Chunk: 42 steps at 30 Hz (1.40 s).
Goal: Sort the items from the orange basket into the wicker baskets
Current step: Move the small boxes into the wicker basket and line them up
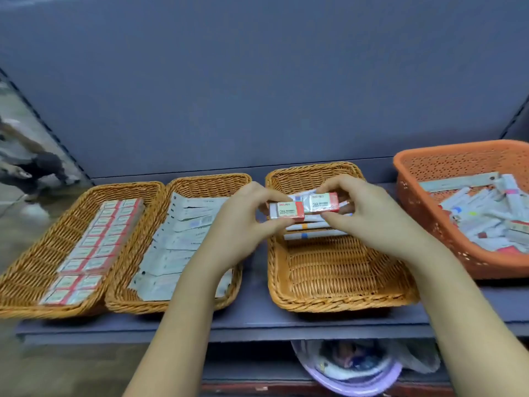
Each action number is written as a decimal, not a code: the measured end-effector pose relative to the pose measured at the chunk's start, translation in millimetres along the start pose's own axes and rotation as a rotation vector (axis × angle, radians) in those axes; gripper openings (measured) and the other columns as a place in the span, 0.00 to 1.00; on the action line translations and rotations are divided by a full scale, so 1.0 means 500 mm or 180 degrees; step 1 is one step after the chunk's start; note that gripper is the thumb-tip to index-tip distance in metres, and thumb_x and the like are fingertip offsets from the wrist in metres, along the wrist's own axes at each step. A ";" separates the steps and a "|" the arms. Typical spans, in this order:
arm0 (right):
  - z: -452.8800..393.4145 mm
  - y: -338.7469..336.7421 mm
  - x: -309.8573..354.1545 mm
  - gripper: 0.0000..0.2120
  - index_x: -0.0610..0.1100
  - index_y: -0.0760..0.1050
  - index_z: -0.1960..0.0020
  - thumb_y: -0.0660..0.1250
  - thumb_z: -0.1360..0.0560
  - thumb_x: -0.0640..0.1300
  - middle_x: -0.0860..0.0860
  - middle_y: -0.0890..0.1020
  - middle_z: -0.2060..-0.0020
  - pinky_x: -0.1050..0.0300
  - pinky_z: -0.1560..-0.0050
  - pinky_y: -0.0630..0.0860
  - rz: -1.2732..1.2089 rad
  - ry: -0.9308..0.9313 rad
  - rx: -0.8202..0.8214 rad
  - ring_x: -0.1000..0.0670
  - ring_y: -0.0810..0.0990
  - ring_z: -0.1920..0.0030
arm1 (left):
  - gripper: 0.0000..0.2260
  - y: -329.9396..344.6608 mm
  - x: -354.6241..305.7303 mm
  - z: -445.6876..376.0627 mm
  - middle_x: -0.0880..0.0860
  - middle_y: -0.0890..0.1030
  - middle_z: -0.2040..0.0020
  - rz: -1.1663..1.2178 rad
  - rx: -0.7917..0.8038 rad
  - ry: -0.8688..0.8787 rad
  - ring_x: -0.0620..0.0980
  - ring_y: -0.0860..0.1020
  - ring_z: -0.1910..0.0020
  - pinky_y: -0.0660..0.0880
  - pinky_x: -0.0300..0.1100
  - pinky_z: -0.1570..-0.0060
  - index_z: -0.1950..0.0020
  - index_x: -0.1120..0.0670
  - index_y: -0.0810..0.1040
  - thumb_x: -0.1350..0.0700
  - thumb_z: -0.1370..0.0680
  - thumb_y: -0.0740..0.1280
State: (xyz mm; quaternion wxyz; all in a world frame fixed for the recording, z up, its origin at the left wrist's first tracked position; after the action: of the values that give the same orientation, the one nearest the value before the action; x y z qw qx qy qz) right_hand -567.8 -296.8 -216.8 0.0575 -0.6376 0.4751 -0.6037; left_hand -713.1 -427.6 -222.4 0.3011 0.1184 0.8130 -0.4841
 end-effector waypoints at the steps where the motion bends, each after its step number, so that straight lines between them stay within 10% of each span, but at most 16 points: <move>1: -0.009 0.013 0.007 0.14 0.51 0.72 0.48 0.68 0.29 0.36 0.62 0.76 0.55 0.66 0.53 0.71 0.0059 -0.0064 0.0107 0.57 0.76 0.53 | 0.11 -0.009 0.010 0.010 0.43 0.75 0.55 -0.0024 -0.0030 -0.0072 0.38 0.72 0.56 0.66 0.28 0.60 0.47 0.46 0.80 0.53 0.28 0.73; 6: -0.038 0.091 0.043 0.11 0.48 0.72 0.49 0.68 0.30 0.38 0.54 0.78 0.54 0.54 0.52 0.73 0.0126 -0.0329 0.0447 0.53 0.76 0.54 | 0.12 -0.059 0.056 0.067 0.45 0.77 0.52 -0.0094 -0.0163 -0.0395 0.40 0.72 0.54 0.66 0.26 0.58 0.46 0.45 0.80 0.55 0.27 0.73; 29: -0.100 0.523 0.342 0.10 0.45 0.74 0.47 0.69 0.28 0.43 0.51 0.78 0.51 0.61 0.55 0.65 0.0764 -0.0407 0.0316 0.52 0.72 0.51 | 0.13 -0.407 0.391 0.273 0.35 0.73 0.55 -0.0827 0.0286 -0.0416 0.37 0.71 0.55 0.64 0.26 0.56 0.45 0.44 0.79 0.53 0.28 0.73; 42: -0.138 0.657 0.412 0.15 0.44 0.72 0.40 0.66 0.25 0.46 0.49 0.72 0.44 0.58 0.48 0.70 0.1714 -0.0195 0.0957 0.49 0.72 0.44 | 0.17 -0.440 0.487 0.312 0.45 0.75 0.38 -0.1704 0.1090 -0.0663 0.46 0.70 0.38 0.71 0.44 0.41 0.37 0.45 0.75 0.46 0.26 0.69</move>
State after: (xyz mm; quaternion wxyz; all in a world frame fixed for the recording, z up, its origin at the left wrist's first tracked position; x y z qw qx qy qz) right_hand -838.2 -579.5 -263.9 0.3234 -0.4911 0.5303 -0.6107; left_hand -953.5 -696.0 -266.6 0.2203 -0.1006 0.6870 -0.6851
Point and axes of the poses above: each hand's wrist, its own z-axis away from the middle knuckle, its own y-axis out of the palm, x = y × z, the point moved 2 cm from there along -z, towards the middle knuckle
